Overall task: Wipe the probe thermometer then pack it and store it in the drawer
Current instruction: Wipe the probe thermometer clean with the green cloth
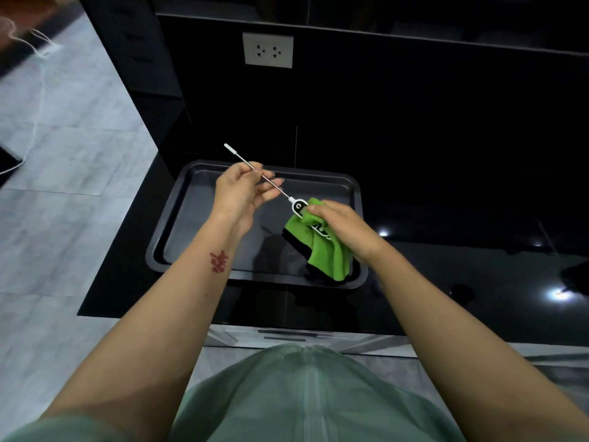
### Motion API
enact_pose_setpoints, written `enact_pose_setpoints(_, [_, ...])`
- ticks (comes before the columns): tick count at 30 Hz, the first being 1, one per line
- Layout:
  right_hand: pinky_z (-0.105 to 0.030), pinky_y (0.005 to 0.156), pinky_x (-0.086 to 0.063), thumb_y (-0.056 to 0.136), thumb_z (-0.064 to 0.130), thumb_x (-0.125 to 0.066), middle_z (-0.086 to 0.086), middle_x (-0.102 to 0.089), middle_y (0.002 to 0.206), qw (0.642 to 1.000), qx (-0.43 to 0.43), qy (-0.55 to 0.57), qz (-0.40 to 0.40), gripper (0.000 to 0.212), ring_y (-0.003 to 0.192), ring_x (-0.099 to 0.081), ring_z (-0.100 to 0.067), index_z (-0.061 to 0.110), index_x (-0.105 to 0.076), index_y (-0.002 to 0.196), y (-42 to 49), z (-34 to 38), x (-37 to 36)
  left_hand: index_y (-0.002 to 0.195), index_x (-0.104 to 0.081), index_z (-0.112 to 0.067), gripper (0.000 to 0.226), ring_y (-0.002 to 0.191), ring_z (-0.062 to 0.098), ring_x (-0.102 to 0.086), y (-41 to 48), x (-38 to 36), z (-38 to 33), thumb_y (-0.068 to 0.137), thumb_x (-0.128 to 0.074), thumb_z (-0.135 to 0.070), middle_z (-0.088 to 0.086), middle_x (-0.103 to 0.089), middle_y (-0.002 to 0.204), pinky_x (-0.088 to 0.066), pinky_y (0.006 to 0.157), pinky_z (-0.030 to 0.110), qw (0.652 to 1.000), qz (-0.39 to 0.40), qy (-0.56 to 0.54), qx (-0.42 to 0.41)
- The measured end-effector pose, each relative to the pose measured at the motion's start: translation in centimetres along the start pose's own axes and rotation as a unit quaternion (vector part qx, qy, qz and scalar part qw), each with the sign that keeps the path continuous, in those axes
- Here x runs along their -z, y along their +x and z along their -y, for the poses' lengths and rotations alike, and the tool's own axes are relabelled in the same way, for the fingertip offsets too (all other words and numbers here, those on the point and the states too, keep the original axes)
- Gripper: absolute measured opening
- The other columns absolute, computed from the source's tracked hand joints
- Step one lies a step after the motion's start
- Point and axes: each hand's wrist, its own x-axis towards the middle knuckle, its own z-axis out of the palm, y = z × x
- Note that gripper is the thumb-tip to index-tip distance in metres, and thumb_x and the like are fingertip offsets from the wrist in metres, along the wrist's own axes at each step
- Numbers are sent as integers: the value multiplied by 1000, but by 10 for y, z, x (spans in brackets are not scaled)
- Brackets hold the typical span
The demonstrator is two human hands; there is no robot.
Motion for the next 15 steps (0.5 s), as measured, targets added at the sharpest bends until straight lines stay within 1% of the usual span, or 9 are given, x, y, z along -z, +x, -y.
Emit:
enact_pose_setpoints(2, [-29, 85, -53, 93, 40, -57, 1, -75, 92, 997, -41, 65, 10, 27, 86, -71, -14, 20, -71, 104, 0, -3, 4, 89, -53, -8, 18, 72, 21, -72, 3, 7, 0, 100, -41, 0, 9, -62, 81, -60, 65, 28, 1000, 10, -23, -5])
enact_pose_setpoints(4, [-31, 81, -53, 93, 39, -57, 1, -74, 88, 994, -55, 91, 12, 23, 81, -70, -14, 23, -72, 99, 1, -5, 4, 89, -52, -8, 17, 74, 21, -72, 3, 9, 2, 101, -41, -2, 9, -62, 82, -60, 69, 29, 999, 22, -33, -4])
enact_pose_setpoints(5, [-31, 82, -53, 93, 38, -58, 1, -73, 89, 995, -52, 83, 7, 20, 81, -69, -14, 24, -71, 97, 1, -5, 2, 90, -51, -8, 15, 75, 22, -72, 2, 10, 3, 101, -42, -4, 9, -62, 83, -61, 71, 30, 999, 26, -28, -3])
enact_pose_setpoints(7, [-34, 88, -51, 91, 38, -60, 1, -72, 94, 998, -35, 49, -6, 18, 89, -69, -16, 24, -70, 96, 2, -6, 0, 91, -50, -10, 12, 78, 25, -72, 1, 7, 4, 101, -45, -7, 11, -64, 87, -61, 73, 33, 1000, 24, 3, 8])
enact_pose_setpoints(9, [-36, 93, -49, 90, 40, -61, 0, -70, 98, 1000, -19, 11, -8, 19, 95, -67, -17, 24, -67, 98, 2, -6, -1, 88, -48, -11, 13, 74, 27, -72, 2, 4, 3, 101, -49, -12, 12, -64, 85, -62, 67, 33, 999, 4, 36, 22])
enact_pose_setpoints(11, [-37, 95, -49, 90, 40, -61, 0, -68, 99, 1000, -15, -6, 3, 19, 96, -66, -17, 24, -66, 98, 0, -7, -1, 83, -46, -11, 18, 67, 25, -72, 4, 4, -1, 101, -49, -13, 11, -62, 78, -61, 60, 31, 998, -23, 41, 33])
enact_pose_setpoints(12, [-36, 95, -49, 91, 41, -60, 2, -68, 98, 1000, -19, -4, 7, 19, 95, -66, -15, 24, -66, 97, 0, -8, -2, 82, -46, -10, 19, 64, 25, -72, 4, 4, -2, 101, -48, -12, 11, -62, 77, -60, 58, 30, 998, -33, 39, 37])
enact_pose_setpoints(13, [-33, 94, -49, 93, 40, -59, 5, -68, 96, 1000, -23, 3, 8, 18, 94, -66, -12, 24, -65, 96, -1, -7, -3, 83, -47, -10, 19, 64, 25, -72, 4, 3, -3, 101, -46, -11, 12, -62, 77, -60, 56, 30, 998, -37, 37, 41])
enact_pose_setpoints(15, [-22, 91, -49, 96, 39, -55, 14, -66, 97, 999, -33, 26, 8, 15, 94, -65, -4, 27, -64, 94, -2, -3, -6, 87, -49, -8, 15, 67, 28, -72, 1, -3, -2, 101, -45, -9, 13, -62, 79, -60, 55, 30, 998, -30, 38, 51])
